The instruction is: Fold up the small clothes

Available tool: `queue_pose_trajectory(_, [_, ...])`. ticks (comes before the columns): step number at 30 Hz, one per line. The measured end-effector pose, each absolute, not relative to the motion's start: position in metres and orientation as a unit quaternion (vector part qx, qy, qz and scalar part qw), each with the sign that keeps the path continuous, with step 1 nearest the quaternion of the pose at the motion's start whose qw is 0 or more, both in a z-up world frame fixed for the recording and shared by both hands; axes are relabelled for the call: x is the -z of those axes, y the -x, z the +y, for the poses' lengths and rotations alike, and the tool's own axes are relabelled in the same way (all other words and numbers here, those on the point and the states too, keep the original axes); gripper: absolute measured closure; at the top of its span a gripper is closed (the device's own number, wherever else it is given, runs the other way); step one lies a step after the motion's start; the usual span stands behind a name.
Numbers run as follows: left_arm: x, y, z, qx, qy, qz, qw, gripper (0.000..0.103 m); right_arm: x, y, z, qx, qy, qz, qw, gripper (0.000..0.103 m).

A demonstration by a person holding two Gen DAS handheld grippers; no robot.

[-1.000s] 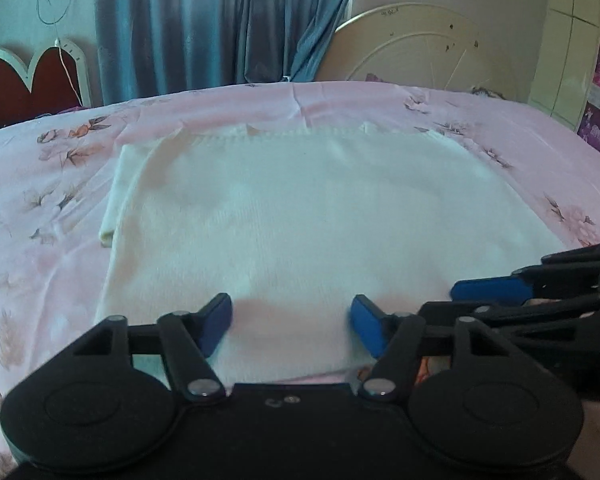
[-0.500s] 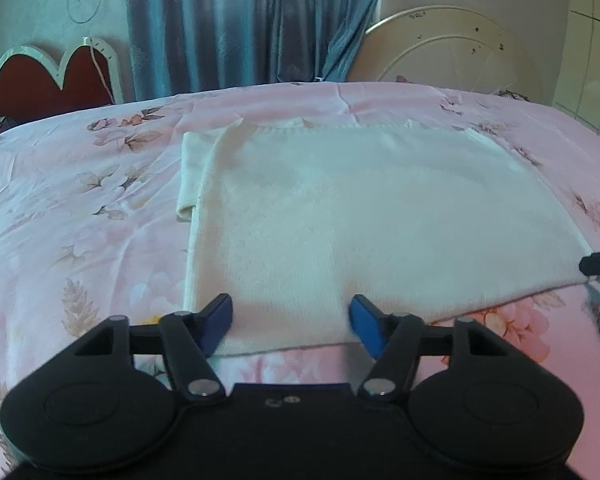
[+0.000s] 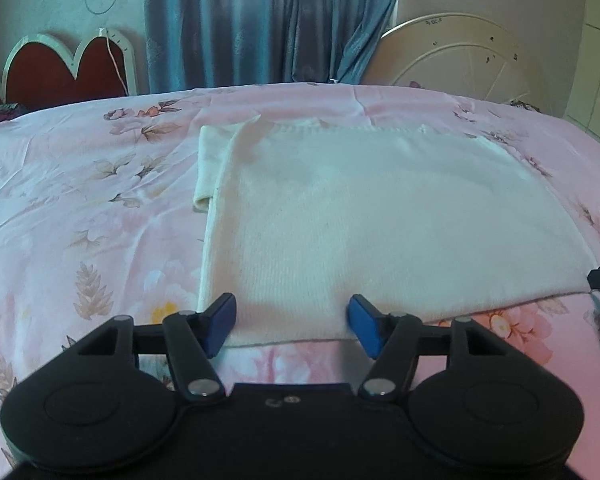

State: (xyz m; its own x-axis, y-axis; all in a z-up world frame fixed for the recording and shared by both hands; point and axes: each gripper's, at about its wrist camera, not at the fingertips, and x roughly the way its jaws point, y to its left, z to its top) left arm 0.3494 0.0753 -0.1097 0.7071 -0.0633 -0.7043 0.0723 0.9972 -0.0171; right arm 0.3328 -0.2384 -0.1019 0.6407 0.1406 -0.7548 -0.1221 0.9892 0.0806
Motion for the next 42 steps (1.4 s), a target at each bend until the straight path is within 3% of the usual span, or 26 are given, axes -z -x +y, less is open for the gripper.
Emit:
queue_pose_trajectory(20, [0.109,-0.345,0.081,0.03,0.005,0.393,0.919,0.036,0.11,-0.334,-0.243,-0.079,-0.006,0.424,0.902,0.087])
queue_pose_trajectory(24, [0.094,-0.321,0.105,-0.046,0.063,0.377,0.923,0.031,0.082,-0.313,-0.263,-0.061,-0.066,0.363,0.928,0.087])
queue_pose_trajectory(26, [0.093,-0.308,0.12,-0.037,0.135,0.37,0.918,0.034,0.074,-0.303,-0.267,-0.071,-0.084,0.348,0.931,0.087])
queue_pose_trajectory(28, [0.1,-0.303,0.127,-0.011,0.205,0.375,0.904,0.052,0.07,-0.297,-0.263,-0.086,-0.086,0.342,0.932,0.087])
queue_pose_trajectory(29, [0.106,-0.303,0.129,-0.002,0.236,0.381,0.894,0.054,0.069,-0.297,-0.258,-0.099,-0.091,0.344,0.929,0.087])
queue_pose_trajectory(40, [0.141,-0.349,0.142,-0.015,0.409,0.317,0.856,0.054,0.069,-0.392,-0.178,-0.167,-0.116,0.369,0.907,0.094])
queue_pose_trajectory(41, [0.143,-0.354,0.143,-0.016,0.415,0.315,0.854,0.057,0.072,-0.404,-0.168,-0.169,-0.116,0.374,0.905,0.094])
queue_pose_trajectory(42, [0.144,-0.359,0.143,-0.018,0.416,0.315,0.853,0.068,0.074,-0.413,-0.163,-0.17,-0.117,0.377,0.903,0.096])
